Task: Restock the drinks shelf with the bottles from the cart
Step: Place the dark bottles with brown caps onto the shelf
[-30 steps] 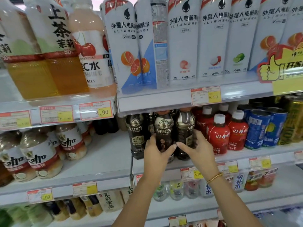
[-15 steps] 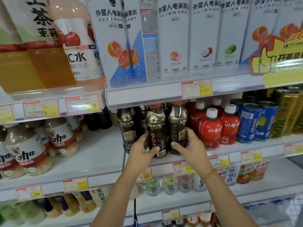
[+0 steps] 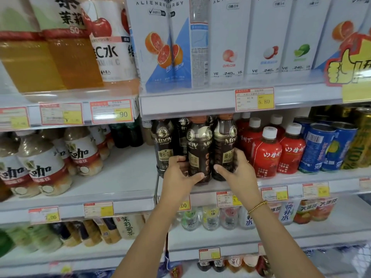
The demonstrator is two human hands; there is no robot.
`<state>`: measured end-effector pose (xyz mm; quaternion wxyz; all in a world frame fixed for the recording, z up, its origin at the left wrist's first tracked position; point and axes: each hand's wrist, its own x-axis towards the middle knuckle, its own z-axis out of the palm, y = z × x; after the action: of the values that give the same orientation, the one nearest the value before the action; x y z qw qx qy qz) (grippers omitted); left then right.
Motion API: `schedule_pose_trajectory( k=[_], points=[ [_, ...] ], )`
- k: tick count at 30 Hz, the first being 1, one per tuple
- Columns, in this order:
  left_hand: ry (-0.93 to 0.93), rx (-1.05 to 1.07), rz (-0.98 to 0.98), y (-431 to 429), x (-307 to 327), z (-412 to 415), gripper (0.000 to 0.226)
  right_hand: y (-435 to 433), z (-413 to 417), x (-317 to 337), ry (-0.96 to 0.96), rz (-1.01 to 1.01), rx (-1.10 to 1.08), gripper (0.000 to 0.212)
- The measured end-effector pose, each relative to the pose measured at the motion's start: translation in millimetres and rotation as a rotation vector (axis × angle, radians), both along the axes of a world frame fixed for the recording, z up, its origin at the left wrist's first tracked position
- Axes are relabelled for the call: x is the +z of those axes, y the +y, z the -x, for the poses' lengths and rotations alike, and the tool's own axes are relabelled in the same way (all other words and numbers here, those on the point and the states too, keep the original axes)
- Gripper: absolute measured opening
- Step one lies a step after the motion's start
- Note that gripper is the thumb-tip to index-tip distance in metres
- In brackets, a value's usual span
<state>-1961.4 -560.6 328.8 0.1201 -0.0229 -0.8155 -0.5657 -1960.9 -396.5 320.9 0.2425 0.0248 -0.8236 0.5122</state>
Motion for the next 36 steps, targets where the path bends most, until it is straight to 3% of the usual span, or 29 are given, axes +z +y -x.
schedule_pose_trajectory(
  k=[2,5,10,15,20,28,36],
  points=[
    [0.042,0.031,0.16,2,3,-3,0.072,-4,3,-1,0.008,-0.011,-0.044,0.057],
    [0.102,0.111,0.455,9,7,-3,0.06,-12,6,-2,0.048,-0.037,-0.131,0.056],
    [0.071,0.327,0.65,21,9,-6,0.064,-12,7,-4,0.04,-0.06,-0.148,0.06],
    [0.039,0.344,0.781,10,9,-3,0.07,-11,4,0,0.022,-0.084,-0.114,0.057],
    [0.037,0.324,0.835,7,13,-2,0.055,-9,5,1,-0.004,-0.079,-0.06,0.056],
    [0.081,0.289,1.106,7,24,2,0.057,-11,10,3,-0.028,-0.074,-0.072,0.063],
    [0.1,0.238,1.156,2,24,6,0.06,-16,18,7,-0.088,-0.134,-0.092,0.069]
  ],
)
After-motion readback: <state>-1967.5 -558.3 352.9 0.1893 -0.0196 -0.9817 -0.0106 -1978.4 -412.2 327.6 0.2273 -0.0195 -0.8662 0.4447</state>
